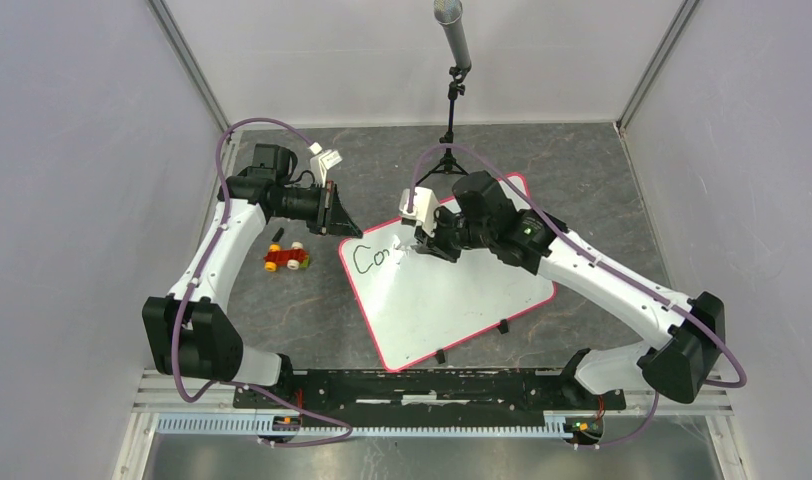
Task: Write a sentence on the whiteboard
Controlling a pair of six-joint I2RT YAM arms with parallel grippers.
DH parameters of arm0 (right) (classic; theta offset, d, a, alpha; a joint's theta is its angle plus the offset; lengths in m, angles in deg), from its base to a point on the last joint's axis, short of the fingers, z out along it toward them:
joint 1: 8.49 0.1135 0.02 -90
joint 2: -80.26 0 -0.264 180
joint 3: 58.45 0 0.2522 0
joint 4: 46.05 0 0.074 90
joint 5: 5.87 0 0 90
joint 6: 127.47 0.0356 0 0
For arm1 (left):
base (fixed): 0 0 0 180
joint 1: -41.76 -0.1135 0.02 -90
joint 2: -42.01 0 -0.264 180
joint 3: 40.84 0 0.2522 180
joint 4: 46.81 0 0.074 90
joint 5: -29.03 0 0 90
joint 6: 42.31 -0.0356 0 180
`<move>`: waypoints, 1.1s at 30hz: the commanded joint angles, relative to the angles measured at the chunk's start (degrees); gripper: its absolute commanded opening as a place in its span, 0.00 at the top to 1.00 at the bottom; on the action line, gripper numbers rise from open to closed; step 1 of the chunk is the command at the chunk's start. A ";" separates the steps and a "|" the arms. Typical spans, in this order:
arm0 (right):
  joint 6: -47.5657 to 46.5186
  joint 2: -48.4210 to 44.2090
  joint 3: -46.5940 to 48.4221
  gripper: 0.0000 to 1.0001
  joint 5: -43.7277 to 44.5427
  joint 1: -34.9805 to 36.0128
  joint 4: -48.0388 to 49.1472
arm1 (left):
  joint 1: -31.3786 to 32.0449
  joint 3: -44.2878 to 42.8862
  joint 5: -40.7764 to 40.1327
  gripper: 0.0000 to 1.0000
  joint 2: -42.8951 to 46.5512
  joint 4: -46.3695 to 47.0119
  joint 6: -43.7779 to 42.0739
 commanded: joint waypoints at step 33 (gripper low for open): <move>-1.11 -1.84 -3.11 1.00 2.68 -1.94 1.22 | 1.23 -1.83 -0.66 0.98 -0.49 -0.99 -1.75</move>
